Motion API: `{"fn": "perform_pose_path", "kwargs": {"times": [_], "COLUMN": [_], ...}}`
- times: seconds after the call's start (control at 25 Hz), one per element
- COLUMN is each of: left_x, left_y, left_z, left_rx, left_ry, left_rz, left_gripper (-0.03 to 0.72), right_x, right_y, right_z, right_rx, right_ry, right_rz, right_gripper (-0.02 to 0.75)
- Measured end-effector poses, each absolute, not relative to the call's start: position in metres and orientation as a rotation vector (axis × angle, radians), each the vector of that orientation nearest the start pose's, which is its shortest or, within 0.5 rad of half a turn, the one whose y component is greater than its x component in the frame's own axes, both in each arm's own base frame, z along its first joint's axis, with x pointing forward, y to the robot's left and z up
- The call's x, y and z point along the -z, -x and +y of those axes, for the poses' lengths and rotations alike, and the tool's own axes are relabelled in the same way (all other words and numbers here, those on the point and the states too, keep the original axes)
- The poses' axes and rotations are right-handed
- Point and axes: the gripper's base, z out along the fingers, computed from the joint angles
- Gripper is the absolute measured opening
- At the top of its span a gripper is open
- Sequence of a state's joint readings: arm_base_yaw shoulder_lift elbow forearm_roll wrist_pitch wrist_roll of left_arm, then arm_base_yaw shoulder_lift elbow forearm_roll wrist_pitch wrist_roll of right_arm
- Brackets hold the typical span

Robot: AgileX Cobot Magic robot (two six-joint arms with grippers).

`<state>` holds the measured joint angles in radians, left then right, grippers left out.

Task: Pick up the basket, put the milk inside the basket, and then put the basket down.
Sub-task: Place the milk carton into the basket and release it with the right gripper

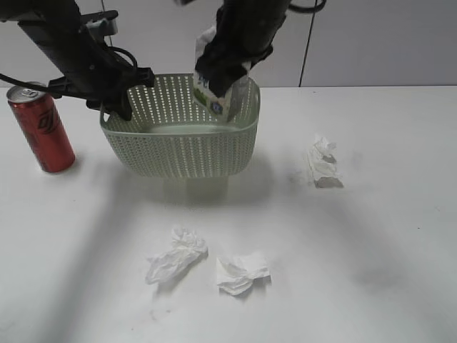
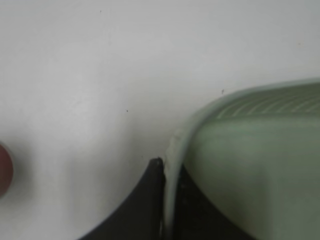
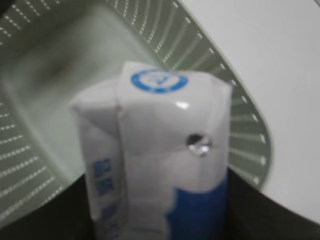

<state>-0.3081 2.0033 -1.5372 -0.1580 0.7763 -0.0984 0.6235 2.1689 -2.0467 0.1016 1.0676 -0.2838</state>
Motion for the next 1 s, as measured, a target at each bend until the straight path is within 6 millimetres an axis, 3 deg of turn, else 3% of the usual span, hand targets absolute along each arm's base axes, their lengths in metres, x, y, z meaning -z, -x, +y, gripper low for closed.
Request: {"fn": "perform_pose_path", "kwargs": {"times": [0.16,0.24,0.4,0.56,0.64,0.76,0.88,1.0], "left_x": [-0.208,-0.208,-0.207,-0.206,-0.206,-0.206,-0.206,-0.206], "left_y": [-0.408,-0.408,-0.409,-0.408,-0.408,-0.408,-0.408,-0.408], "left_z": [-0.141,-0.14,-0.139,-0.14,-0.14,-0.14,-0.14,-0.14], "left_rx": [0.3,0.297,0.282,0.286,0.288,0.285,0.286,0.284], "left_ry": [-0.163,-0.165,-0.173,-0.177,-0.176,-0.177,-0.178,-0.179], "left_rz": [2.741,2.739,2.743,2.747,2.744,2.742,2.745,2.745], "left_gripper": [0.0,0.0,0.0,0.0,0.0,0.0,0.0,0.0], "right_x": [-0.218,-0.203,-0.199,-0.211,-0.221,-0.253,-0.307,-0.357], "right_y": [-0.402,-0.406,-0.41,-0.412,-0.411,-0.408,-0.399,-0.387], "right_z": [0.3,0.304,0.309,0.313,0.312,0.303,0.281,0.245], "right_rx": [-0.2,-0.202,-0.247,-0.26,-0.264,-0.265,-0.268,-0.256], "right_ry": [1.177,1.184,1.165,1.156,1.151,1.123,1.073,0.993], "right_rz": [2.469,2.484,2.468,2.43,2.415,2.369,2.314,2.289], "right_gripper": [0.322,0.322,0.384,0.557,0.608,0.628,0.628,0.628]}}
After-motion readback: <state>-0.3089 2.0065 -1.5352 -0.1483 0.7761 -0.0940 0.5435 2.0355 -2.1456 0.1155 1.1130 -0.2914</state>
